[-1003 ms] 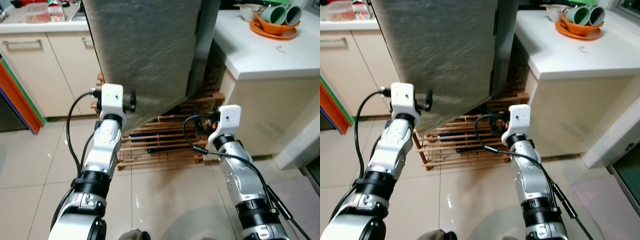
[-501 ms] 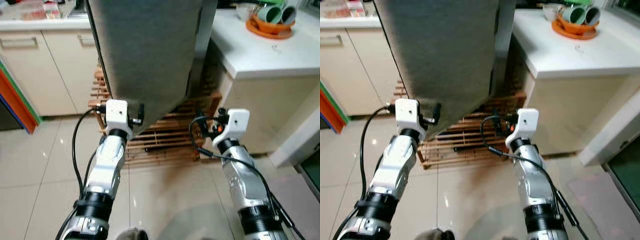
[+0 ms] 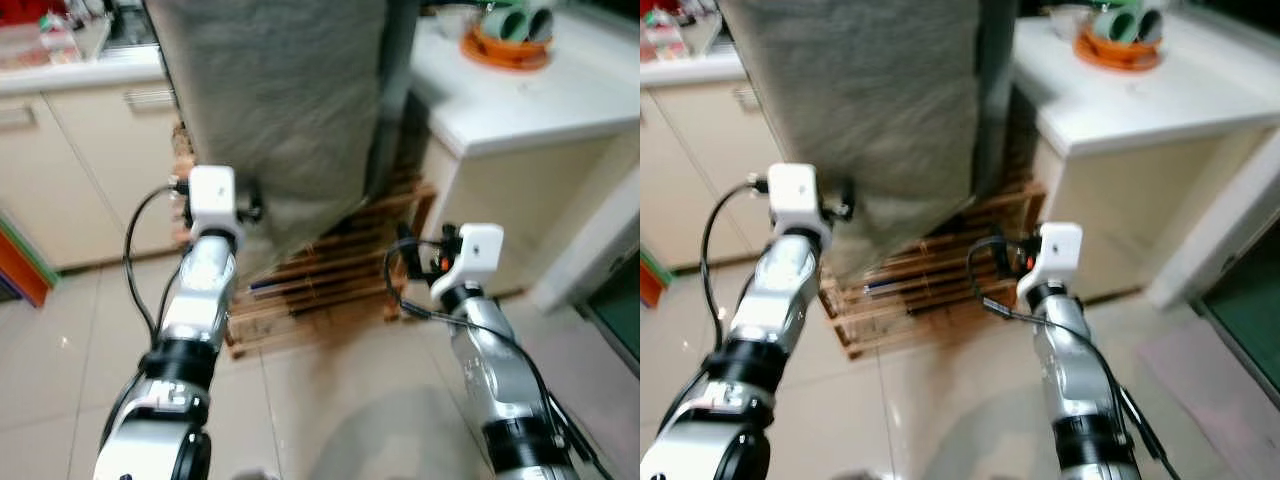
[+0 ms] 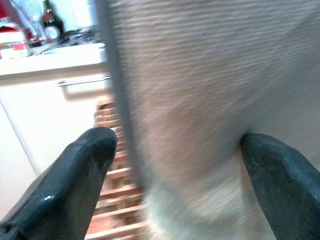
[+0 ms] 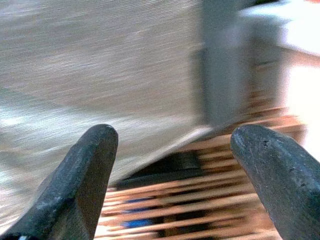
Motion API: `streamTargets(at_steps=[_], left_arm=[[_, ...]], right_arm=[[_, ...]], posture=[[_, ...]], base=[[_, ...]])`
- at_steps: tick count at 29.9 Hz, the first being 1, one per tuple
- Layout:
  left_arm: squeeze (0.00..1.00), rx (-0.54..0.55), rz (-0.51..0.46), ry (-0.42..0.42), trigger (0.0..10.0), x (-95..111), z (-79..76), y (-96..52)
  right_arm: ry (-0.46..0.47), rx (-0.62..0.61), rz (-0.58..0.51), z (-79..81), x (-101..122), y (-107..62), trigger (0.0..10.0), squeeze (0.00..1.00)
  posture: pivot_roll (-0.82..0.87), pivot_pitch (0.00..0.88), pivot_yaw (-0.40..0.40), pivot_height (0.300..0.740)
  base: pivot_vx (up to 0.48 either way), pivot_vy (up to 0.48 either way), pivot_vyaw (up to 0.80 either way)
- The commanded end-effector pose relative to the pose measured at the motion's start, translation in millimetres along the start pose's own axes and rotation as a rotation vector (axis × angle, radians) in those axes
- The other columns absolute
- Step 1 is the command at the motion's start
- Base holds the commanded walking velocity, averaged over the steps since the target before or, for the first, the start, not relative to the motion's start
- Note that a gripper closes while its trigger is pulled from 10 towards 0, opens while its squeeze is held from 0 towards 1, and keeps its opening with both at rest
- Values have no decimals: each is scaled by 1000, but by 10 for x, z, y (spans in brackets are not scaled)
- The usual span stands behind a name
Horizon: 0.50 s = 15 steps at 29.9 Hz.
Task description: Restocking fridge
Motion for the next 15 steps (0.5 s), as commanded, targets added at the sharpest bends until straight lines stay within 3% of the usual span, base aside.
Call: streamTargets(at_steps=[1, 5, 12, 15], left_arm=[[0, 14, 27, 9, 10000, -59, 53, 13], [0, 32, 61, 1, 10000, -141, 44, 17], [0, 71, 57, 15, 10000, -130, 90, 0], [0, 18, -3, -29, 10000, -46, 17, -25]], right_arm=[[-15, 22, -8, 41, 41, 3, 10000, 0], [-14, 20, -7, 44, 40, 9, 10000, 0], [-16, 27, -2, 76, 24, 25, 10000, 0], [-23, 16, -19, 88, 66, 54, 10000, 0]], posture=[[-111, 0, 26, 740], [-115, 0, 29, 740], [-107, 0, 30, 740], [-104, 0, 31, 740]], base=[[0, 364, 0], [294, 377, 0], [0, 0, 0], [0, 0, 0]])
Point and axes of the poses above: a point about 5 cm out from each wrist's last joint towards the gripper, its own y axis pointing out of the wrist towards the gripper, its own x axis along the axis of the wrist's last joint, z = x × y, the point moved 5 cm from there along y, pointing out of the wrist towards the gripper, and after that the axes turned 12 degrees about y, right-handed, at the moved point
